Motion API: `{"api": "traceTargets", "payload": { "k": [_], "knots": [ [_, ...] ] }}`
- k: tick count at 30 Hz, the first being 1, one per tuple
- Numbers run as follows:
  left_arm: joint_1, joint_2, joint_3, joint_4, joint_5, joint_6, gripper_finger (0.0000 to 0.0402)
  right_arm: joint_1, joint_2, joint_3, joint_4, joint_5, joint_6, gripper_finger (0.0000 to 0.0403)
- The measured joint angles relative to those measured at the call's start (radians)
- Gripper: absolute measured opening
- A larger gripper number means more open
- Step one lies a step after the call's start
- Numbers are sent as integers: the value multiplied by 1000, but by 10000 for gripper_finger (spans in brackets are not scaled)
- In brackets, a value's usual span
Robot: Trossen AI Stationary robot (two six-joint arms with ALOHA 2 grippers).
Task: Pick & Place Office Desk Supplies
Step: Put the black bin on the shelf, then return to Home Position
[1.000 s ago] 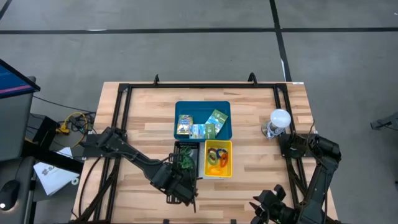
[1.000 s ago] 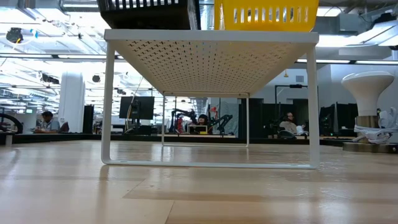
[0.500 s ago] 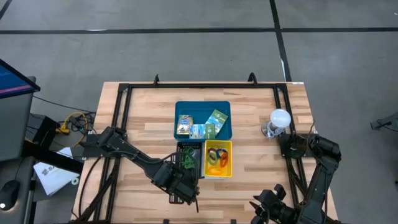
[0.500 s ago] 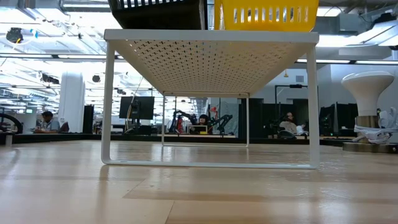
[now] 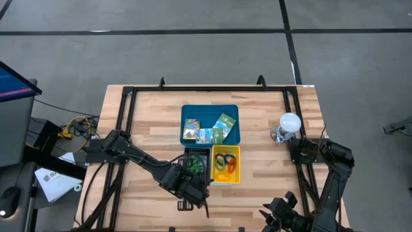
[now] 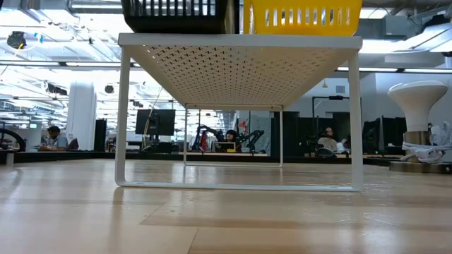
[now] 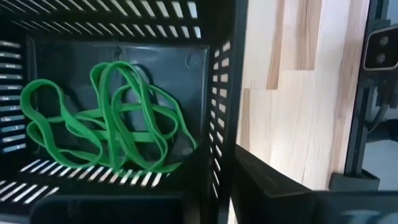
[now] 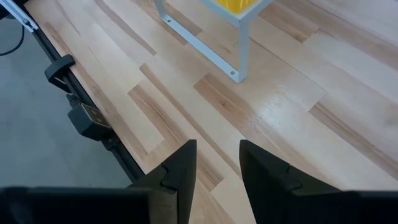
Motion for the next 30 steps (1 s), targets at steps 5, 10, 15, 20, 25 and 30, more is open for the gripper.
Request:
{"api": "traceTargets", "payload": {
  "k": [5, 10, 15, 20, 25, 30],
  "knots": [
    [2, 0, 0, 5, -1, 1, 54, 6, 0, 0, 0, 3, 24, 119],
    [2, 0, 0, 5, -1, 1, 56, 7, 0, 0, 0, 3, 26, 119],
    [2, -3, 0, 5, -2, 1, 56, 7, 0, 0, 1, 3, 27, 119],
    [8, -32, -1, 28, -4, 4, 57, 7, 0, 0, 5, 3, 27, 119],
    [17, -51, -1, 50, -1, 2, 57, 7, 3, -3, 5, 3, 27, 119],
    [18, -71, -1, 72, 13, -8, 57, 7, 12, -3, 11, 4, 42, 119]
  ]
}}
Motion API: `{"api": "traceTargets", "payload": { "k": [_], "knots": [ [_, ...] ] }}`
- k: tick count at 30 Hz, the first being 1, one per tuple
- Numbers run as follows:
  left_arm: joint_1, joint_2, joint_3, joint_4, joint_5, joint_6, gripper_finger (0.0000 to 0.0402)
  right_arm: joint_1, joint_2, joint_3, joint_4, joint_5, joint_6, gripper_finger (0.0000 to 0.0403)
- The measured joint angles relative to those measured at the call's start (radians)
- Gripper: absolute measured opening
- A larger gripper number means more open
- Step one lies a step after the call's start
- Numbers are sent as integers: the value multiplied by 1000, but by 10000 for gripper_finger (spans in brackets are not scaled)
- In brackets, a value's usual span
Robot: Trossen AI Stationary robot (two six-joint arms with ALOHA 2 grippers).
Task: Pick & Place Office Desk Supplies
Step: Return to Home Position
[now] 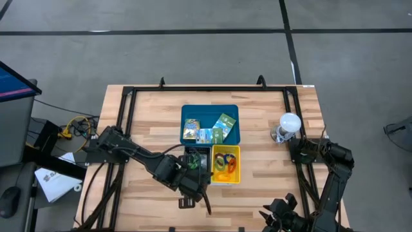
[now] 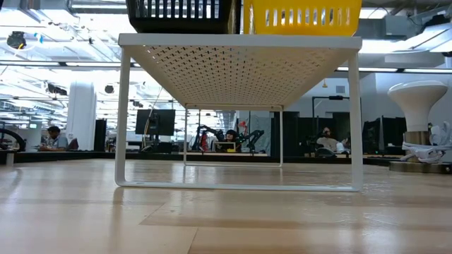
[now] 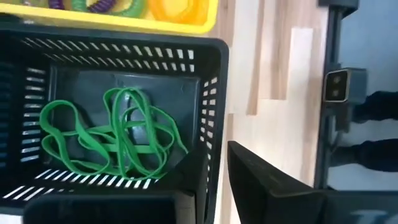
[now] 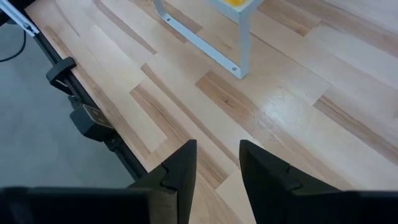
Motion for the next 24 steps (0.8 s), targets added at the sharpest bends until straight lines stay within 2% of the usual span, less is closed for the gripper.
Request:
{"api": "traceTargets", "payload": {
  "k": [7, 15, 19, 24],
  "knots": [
    [13, -85, 0, 69, -33, -25, 57, 0, 0, 0, 3, 8, 2, 119],
    [6, -289, -28, 22, -201, -30, 57, -2, -3, 0, 3, 49, 12, 119],
    [-28, -476, -162, 4, -277, -127, 57, -9, -8, 0, -1, 50, 12, 119],
    [-128, -737, -449, 67, -311, -330, 57, -12, -12, 0, 6, 52, 34, 119]
  ]
}}
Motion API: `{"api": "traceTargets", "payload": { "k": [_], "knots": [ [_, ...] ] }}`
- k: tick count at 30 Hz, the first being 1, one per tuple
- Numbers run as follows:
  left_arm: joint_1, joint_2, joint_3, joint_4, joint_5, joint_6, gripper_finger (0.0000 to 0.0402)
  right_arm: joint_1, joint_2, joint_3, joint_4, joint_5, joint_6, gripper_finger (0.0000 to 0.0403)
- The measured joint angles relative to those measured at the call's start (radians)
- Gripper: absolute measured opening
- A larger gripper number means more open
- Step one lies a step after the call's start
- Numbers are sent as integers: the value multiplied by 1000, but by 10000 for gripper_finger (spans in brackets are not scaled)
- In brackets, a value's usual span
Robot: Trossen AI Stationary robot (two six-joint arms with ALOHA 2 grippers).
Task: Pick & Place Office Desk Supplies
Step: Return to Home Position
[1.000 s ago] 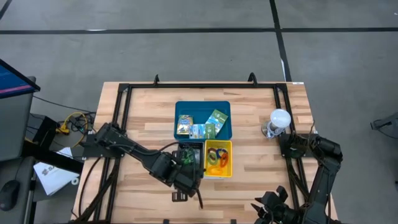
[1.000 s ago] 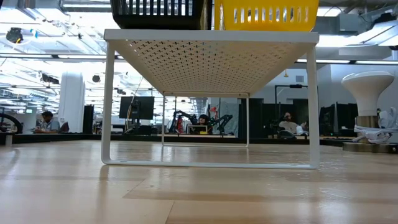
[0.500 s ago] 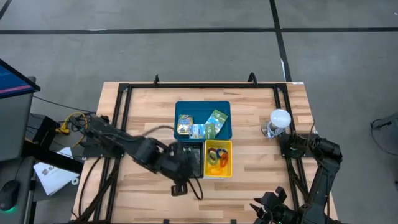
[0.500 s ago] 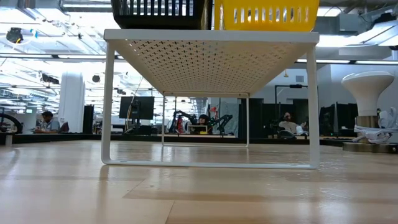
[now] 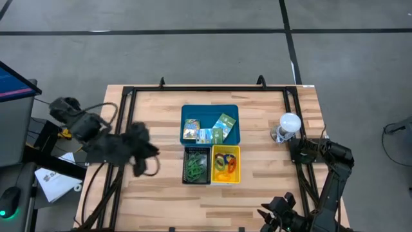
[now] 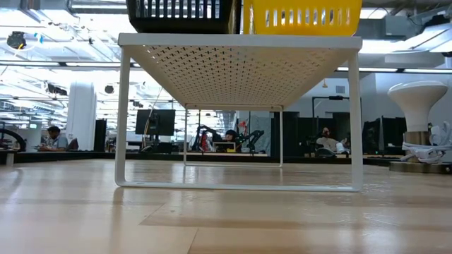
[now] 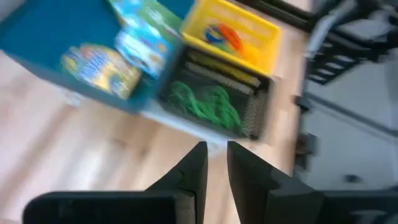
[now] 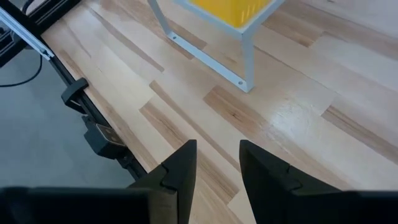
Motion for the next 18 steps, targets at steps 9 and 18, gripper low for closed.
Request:
{"api": "traceTargets", "payload": {
  "k": [9, 18],
  "knots": [
    [57, -158, -467, 659, -99, 328, 57, -24, -8, 0, 32, 0, 1, 119],
    [396, -318, -636, 927, 184, 717, 57, -87, -18, 67, 64, 56, -65, 119]
  ]
}}
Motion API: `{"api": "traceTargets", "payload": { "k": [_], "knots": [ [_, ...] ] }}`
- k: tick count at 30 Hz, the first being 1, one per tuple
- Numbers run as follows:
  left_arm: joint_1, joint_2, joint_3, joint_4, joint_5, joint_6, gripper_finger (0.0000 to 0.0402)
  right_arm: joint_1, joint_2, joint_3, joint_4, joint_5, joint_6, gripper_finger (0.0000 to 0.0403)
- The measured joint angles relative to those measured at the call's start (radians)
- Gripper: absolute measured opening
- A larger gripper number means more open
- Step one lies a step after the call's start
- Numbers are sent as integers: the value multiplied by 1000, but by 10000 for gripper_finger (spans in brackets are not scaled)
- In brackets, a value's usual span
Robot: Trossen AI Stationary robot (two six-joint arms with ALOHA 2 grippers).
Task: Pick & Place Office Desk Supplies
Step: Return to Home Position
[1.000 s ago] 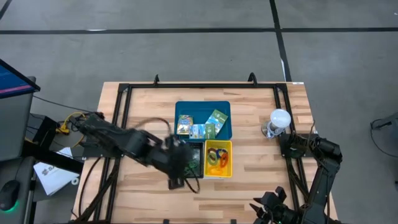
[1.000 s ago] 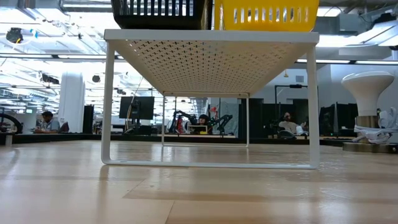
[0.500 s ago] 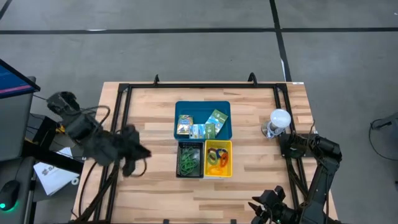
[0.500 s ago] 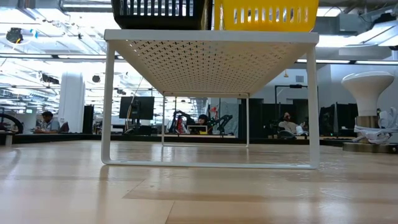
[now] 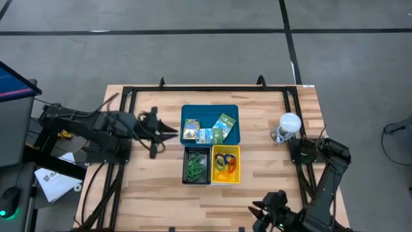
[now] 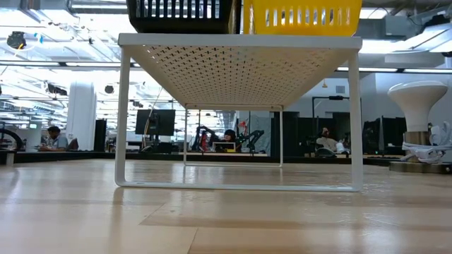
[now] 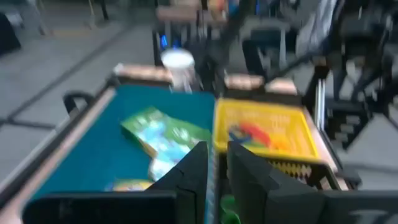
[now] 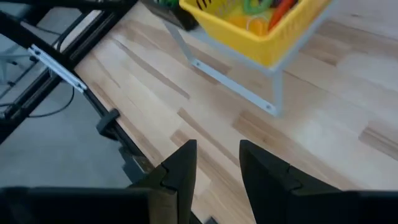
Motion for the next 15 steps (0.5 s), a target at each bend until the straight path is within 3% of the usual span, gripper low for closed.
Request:
{"api": "traceTargets", "payload": {
  "k": [15],
  "knots": [
    [9, -574, -545, 190, 61, 36, 57, -77, 0, 79, 50, 23, -20, 119]
  ]
}}
